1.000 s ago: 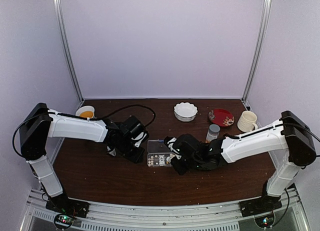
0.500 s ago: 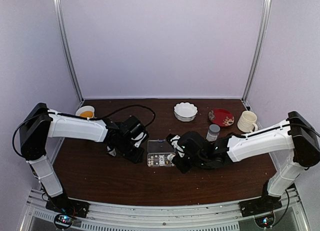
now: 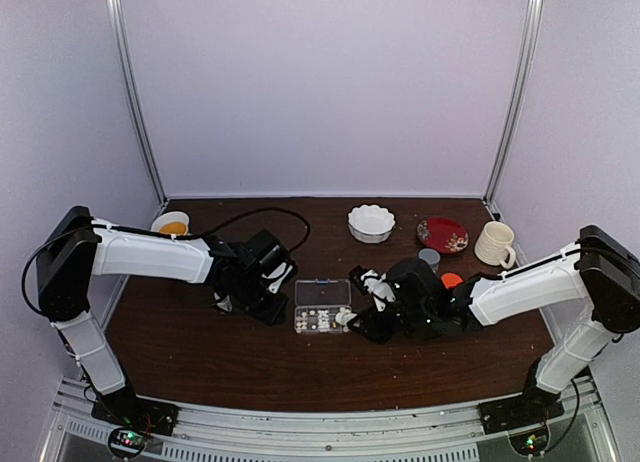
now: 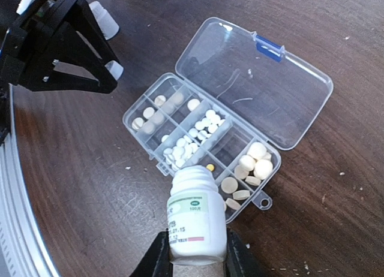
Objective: Sort the pills into containers
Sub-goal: Pour the pill into the compartment of the pill container.
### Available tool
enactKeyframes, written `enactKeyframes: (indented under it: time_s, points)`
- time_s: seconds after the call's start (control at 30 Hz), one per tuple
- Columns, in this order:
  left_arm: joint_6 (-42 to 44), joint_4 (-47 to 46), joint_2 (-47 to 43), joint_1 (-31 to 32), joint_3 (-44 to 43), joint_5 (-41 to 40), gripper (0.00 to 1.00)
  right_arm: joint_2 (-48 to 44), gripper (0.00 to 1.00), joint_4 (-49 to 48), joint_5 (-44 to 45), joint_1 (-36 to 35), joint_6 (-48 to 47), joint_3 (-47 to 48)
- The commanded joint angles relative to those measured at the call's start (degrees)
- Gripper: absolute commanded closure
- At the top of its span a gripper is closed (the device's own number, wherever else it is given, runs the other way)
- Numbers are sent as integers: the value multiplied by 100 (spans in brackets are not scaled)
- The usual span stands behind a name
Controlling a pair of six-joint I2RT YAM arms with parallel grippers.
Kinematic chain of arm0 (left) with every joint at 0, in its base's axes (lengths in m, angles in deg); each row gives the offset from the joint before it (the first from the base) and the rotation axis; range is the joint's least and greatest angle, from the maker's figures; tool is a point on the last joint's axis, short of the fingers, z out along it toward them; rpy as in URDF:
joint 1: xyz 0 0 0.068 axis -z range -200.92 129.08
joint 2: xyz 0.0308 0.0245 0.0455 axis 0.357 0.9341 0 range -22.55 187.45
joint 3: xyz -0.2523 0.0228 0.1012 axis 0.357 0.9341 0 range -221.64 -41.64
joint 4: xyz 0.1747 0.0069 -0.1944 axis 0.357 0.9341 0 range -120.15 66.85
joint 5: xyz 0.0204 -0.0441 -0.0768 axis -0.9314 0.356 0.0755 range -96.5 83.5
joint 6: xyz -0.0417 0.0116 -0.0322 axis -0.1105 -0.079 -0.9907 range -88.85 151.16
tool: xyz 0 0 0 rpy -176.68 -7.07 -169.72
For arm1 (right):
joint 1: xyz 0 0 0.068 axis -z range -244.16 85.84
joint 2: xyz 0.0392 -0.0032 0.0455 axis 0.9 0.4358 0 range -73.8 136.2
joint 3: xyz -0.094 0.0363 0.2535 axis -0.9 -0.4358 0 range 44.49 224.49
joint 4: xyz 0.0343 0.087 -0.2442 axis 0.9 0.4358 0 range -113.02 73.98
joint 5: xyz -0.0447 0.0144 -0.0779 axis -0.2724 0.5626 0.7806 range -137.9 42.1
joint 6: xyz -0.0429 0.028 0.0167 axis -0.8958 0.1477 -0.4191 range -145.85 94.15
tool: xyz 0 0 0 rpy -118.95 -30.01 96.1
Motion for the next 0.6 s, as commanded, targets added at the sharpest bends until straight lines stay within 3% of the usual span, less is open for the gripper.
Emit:
enactKeyframes:
  time_s: [0.0, 0.57]
  points:
    - [2, -137, -202, -36, -20, -18, 93, -32, 100, -1029, -1205, 264, 192, -301]
    - [-43, -212, -247, -36, 69, 10, 93, 576, 100, -1458, -2486, 932, 599, -337]
